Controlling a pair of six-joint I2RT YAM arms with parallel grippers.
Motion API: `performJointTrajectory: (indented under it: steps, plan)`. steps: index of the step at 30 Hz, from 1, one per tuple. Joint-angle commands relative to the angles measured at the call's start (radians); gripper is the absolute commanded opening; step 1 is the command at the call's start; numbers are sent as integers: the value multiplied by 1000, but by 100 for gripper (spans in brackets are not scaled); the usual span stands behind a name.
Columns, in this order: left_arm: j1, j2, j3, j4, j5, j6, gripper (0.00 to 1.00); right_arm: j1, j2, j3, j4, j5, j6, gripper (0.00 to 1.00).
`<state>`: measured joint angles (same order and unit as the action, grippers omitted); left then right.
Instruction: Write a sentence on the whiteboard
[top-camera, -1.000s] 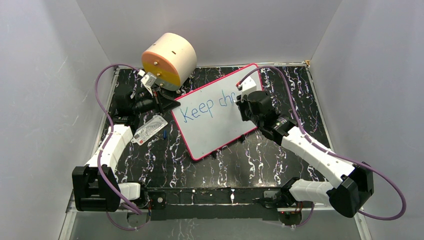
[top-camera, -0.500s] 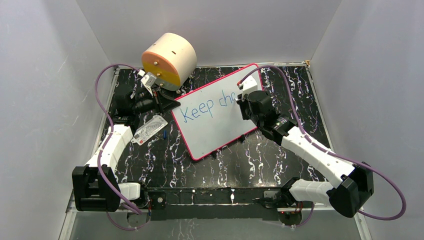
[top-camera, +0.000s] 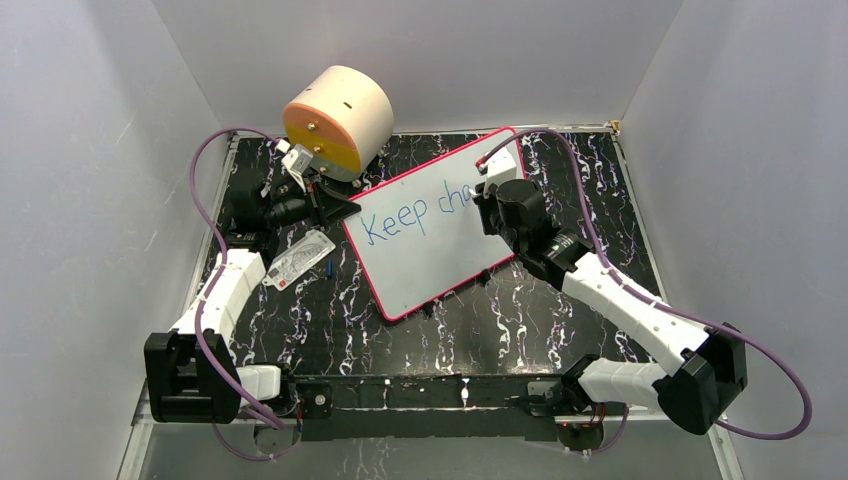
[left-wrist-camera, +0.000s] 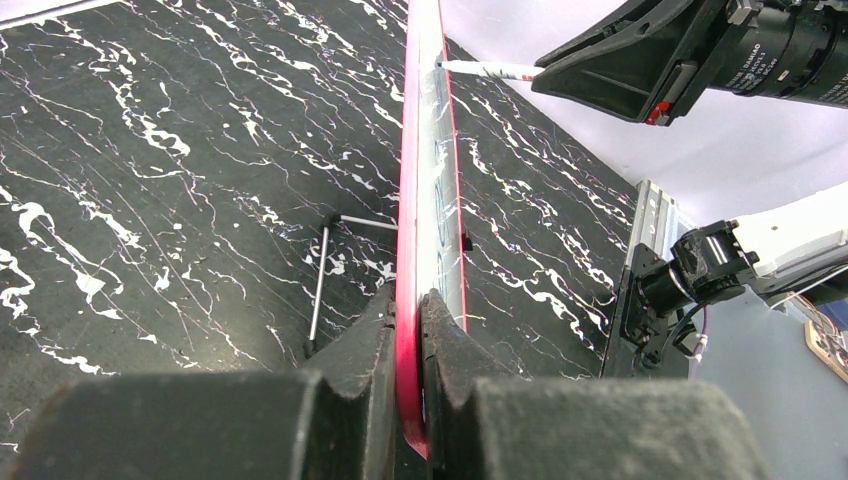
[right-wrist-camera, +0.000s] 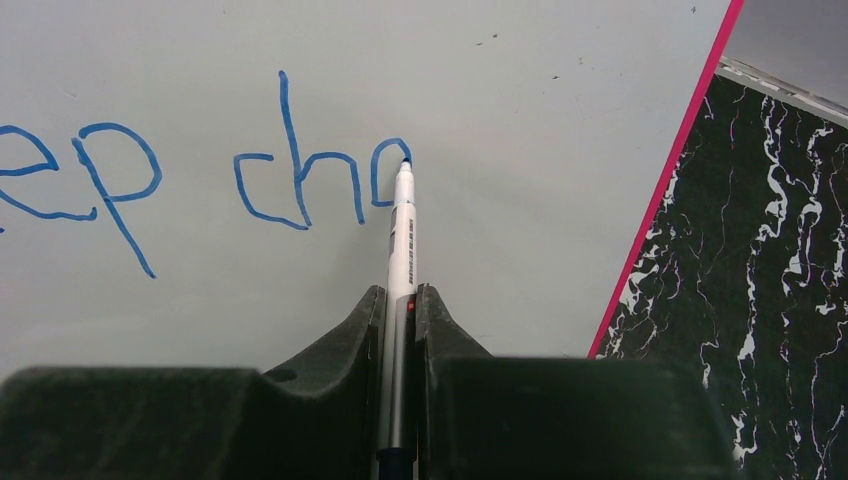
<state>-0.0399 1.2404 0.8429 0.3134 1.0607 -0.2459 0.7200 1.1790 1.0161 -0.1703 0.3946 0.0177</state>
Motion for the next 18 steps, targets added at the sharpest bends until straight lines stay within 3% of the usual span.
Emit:
performJointTrajectory:
  steps: [1,18]
  plan:
    - [-28,17,-14,-63,42,111,0,-7,5,31,77,17,-16,0]
    - [-29,19,-13,-63,41,109,0,-7,-24,-28,-8,-10,-7,0]
